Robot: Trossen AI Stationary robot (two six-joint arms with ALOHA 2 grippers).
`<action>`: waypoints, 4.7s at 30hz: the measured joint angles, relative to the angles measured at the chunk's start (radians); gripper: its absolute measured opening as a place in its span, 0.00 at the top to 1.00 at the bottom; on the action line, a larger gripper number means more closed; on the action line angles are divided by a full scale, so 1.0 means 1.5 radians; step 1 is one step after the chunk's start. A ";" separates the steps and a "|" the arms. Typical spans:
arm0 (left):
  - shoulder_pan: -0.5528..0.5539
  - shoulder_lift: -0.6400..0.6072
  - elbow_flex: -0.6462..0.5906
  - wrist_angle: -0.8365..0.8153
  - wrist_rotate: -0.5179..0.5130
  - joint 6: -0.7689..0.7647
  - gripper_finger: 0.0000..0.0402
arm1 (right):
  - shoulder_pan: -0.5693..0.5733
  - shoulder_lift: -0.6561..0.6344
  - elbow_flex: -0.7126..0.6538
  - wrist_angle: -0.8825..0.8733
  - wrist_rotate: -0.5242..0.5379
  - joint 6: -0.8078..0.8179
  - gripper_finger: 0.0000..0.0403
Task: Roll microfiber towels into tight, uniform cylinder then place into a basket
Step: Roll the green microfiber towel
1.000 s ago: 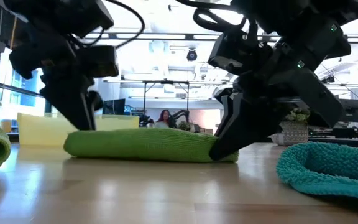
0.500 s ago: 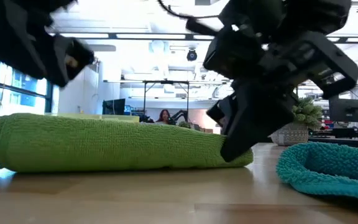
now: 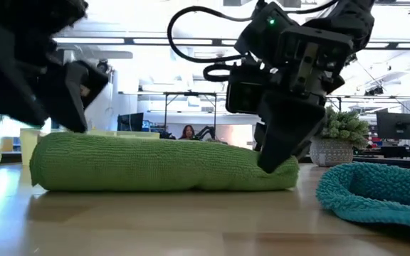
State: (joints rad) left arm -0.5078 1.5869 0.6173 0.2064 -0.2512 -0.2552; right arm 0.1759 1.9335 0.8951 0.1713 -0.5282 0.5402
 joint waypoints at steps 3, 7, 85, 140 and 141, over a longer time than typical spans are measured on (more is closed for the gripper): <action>-0.002 0.041 0.001 0.041 -0.006 0.036 0.54 | -0.004 -0.001 0.000 -0.001 -0.003 0.004 1.00; -0.003 0.089 0.013 0.055 -0.019 0.081 0.52 | -0.004 -0.001 0.000 0.000 -0.002 0.005 1.00; 0.119 0.127 -0.001 0.090 0.255 -0.509 0.94 | 0.176 -0.041 0.001 -0.020 0.567 -0.408 0.55; 0.120 0.024 -0.006 -0.019 0.265 -0.383 0.74 | 0.092 0.001 0.047 -0.116 0.351 -0.302 0.98; 0.119 0.011 -0.006 -0.043 0.267 -0.364 0.73 | 0.082 0.001 0.047 -0.114 0.318 -0.295 0.99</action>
State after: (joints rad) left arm -0.3294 1.6039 0.6088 0.1415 0.1490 -0.8010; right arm 0.2991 1.9352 0.9651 0.0009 -0.0519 0.0983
